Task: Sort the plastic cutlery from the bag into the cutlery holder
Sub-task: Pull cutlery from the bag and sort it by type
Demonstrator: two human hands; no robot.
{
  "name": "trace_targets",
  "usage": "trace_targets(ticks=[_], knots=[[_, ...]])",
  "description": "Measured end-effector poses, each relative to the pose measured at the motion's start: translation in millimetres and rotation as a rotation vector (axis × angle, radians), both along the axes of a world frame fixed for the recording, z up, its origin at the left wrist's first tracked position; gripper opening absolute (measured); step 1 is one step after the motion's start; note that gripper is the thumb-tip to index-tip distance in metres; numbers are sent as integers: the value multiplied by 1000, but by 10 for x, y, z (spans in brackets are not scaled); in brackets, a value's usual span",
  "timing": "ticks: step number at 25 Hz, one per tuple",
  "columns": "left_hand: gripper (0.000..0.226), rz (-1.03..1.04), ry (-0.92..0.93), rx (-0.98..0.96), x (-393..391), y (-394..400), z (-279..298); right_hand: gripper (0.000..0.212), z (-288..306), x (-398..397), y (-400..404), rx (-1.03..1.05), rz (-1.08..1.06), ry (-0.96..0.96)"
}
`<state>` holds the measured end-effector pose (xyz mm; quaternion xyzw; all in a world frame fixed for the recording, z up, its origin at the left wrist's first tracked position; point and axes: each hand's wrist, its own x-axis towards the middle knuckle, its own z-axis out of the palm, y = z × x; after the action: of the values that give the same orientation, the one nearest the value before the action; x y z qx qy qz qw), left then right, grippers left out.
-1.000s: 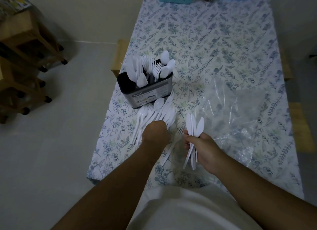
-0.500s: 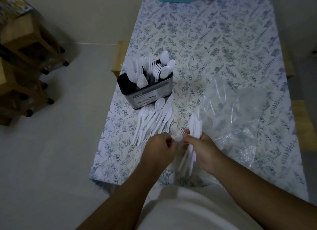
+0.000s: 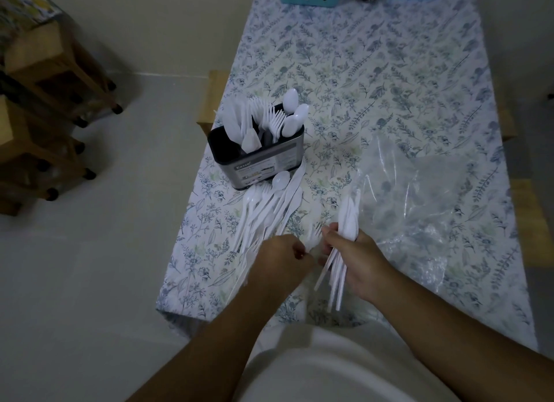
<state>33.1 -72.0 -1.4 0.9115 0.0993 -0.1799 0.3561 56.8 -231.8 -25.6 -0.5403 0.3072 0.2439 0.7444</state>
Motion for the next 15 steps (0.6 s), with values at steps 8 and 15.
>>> trace_targets(ticks=[8, 15], knots=[[15, 636, -83, -521, -97, -156, 192, 8, 248, 234, 254, 30, -158, -68], [30, 1061, 225, -1204, 86, -369, 270, 25, 440, 172, 522, -166, -60, -86]])
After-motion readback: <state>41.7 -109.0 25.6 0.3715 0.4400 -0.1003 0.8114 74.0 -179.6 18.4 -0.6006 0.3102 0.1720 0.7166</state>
